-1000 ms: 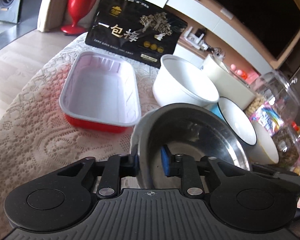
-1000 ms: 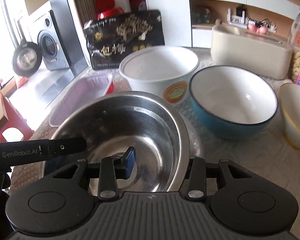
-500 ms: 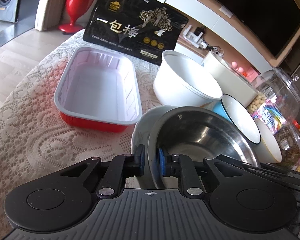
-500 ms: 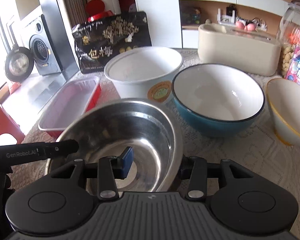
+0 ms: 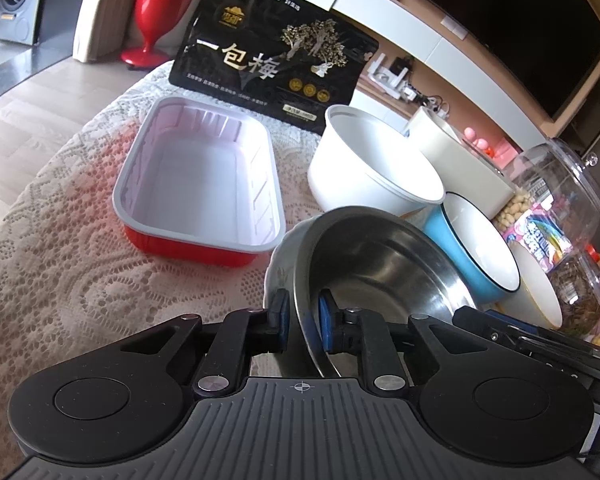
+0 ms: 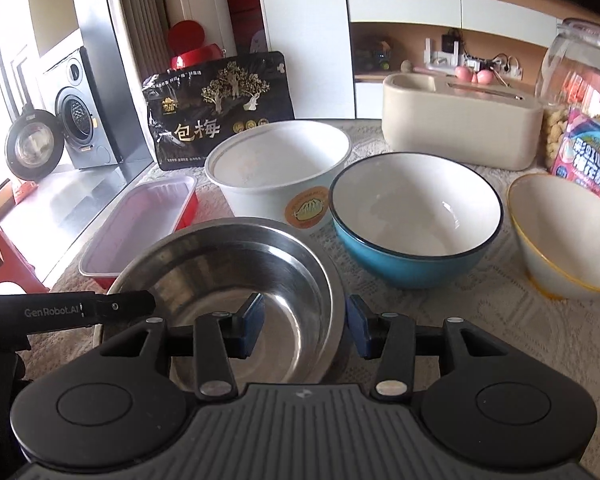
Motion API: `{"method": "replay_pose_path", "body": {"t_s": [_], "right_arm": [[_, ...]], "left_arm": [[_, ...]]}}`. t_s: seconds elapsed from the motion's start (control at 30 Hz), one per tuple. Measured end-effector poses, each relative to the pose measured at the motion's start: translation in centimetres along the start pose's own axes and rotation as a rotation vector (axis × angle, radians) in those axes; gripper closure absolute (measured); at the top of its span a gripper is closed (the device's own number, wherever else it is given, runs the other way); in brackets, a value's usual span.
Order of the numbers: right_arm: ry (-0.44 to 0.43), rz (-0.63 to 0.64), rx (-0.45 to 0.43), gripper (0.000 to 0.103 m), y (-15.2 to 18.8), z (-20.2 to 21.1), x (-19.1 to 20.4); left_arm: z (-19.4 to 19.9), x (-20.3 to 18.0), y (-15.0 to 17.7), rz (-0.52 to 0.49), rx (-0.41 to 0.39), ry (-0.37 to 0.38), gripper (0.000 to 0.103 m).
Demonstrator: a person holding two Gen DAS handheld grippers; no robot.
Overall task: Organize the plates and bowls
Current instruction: 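Lift the steel bowl with both tools and lower it onto the flowered plate, then open both tools and move them to grip the gold-rimmed cream bowl's rim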
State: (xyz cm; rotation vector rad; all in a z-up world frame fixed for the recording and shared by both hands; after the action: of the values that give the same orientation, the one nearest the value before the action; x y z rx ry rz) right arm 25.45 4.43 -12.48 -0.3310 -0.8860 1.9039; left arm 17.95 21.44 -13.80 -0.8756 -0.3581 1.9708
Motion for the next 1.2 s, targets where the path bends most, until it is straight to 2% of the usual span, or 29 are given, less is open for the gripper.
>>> {"method": "replay_pose_path", "body": {"t_s": [0.23, 0.43, 0.67, 0.77, 0.9, 1.0, 1.07, 1.2], "right_arm": [[0.006, 0.051, 0.029, 0.056, 0.6, -0.8, 1.0], [-0.028, 0.037, 0.073, 0.056, 1.1, -1.3, 0.9], [-0.033, 0.023, 0.046, 0.056, 1.0, -0.7, 0.7], [-0.026, 0.008, 0.023, 0.056, 0.6, -0.4, 0.3], [-0.044, -0.019, -0.003, 0.056, 0.1, 0.0, -0.3], [-0.059, -0.039, -0.044, 0.056, -0.3, 1.0, -1.2], [-0.059, -0.054, -0.068, 0.056, -0.4, 1.8, -2.3], [-0.007, -0.1, -0.124, 0.056, -0.9, 3.9, -6.5]], "left_arm": [[0.0, 0.2, 0.0, 0.006, 0.002, 0.009, 0.085], [-0.2, 0.2, 0.2, 0.004, 0.01, 0.01, 0.086], [-0.1, 0.6, 0.0, 0.046, 0.006, 0.029, 0.087], [1.0, 0.7, -0.5, 0.054, -0.042, 0.012, 0.087], [3.2, 0.4, -1.9, 0.056, -0.145, -0.048, 0.084], [4.2, -1.1, -2.9, 0.057, -0.191, -0.026, 0.084], [4.1, -3.2, -3.2, 0.026, -0.19, -0.002, 0.084], [1.5, -9.1, -2.7, -0.066, -0.095, 0.1, 0.084]]}}
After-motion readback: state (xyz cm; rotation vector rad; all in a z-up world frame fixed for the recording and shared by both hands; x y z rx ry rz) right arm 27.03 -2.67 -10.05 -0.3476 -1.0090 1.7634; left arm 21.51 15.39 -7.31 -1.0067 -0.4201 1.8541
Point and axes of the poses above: each gripper's, at about its wrist camera, not at the fingertips, and z roughly against the way its jaws point, x to its left, y to its underside, the point moved 6 cm from there along -z, roughly the way its jaws point, and after that the axes turned 5 degrees about x, right-handed, at the moved point
